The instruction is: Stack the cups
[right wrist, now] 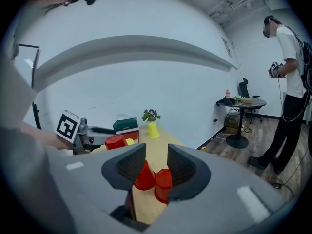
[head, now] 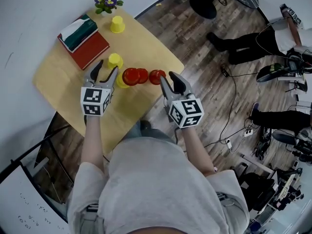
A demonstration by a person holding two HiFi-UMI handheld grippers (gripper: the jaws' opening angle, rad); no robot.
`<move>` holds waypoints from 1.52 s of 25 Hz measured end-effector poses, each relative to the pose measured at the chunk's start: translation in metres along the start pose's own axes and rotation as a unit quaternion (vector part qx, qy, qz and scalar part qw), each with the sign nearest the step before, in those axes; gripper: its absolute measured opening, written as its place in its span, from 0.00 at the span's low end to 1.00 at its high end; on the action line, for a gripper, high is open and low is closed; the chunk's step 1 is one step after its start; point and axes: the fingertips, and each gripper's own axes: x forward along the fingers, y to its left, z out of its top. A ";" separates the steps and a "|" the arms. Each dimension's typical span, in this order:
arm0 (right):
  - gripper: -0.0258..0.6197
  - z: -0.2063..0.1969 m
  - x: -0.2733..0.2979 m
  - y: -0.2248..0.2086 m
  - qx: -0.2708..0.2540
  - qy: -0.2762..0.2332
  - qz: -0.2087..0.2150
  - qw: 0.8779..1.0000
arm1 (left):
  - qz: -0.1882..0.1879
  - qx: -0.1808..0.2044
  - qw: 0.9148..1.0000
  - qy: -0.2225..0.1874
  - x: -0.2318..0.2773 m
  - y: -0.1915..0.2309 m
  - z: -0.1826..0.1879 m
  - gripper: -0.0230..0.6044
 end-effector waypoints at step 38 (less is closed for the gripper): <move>0.04 0.038 0.053 0.004 -0.045 -0.023 0.016 0.999 | 0.032 -0.035 0.999 -0.023 -0.034 0.016 0.024 0.38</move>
